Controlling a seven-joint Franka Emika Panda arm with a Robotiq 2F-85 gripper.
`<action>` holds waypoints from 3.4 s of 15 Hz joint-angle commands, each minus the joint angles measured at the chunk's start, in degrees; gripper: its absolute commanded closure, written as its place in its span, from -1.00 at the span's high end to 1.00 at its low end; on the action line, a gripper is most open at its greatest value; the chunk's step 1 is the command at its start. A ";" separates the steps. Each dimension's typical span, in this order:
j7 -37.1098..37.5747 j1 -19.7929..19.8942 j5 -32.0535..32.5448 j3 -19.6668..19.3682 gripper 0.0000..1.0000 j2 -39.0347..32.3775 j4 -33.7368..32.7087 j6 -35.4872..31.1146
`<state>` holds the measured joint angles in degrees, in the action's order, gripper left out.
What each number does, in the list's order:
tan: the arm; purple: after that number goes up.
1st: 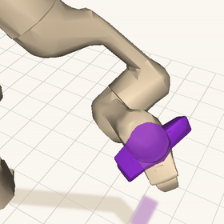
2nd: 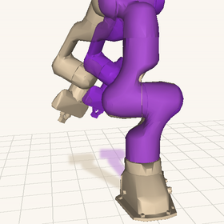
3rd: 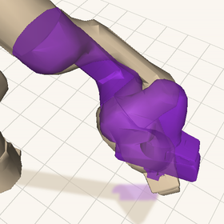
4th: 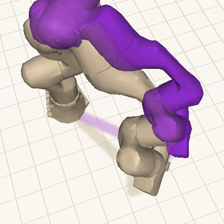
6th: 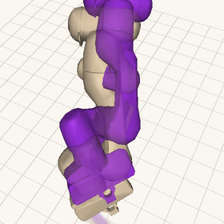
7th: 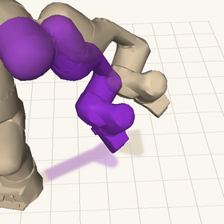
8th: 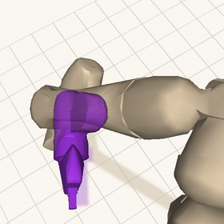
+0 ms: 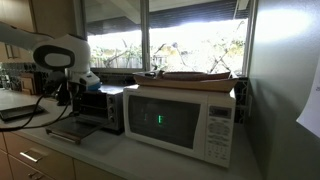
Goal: Open the microwave door of the microwave on the left and then put the blue bowl inside
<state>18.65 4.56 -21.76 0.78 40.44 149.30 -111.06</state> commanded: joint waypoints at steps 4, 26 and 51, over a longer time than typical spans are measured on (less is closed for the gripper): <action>12.83 -1.41 -4.53 7.89 1.00 -6.64 -15.20 -4.58; 21.22 -6.72 4.53 9.50 -0.86 -27.02 -32.58 -6.34; 13.07 -6.86 4.72 10.50 -0.91 -16.07 -10.24 -10.55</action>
<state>27.75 -3.33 -16.71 10.67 25.75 137.36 -117.19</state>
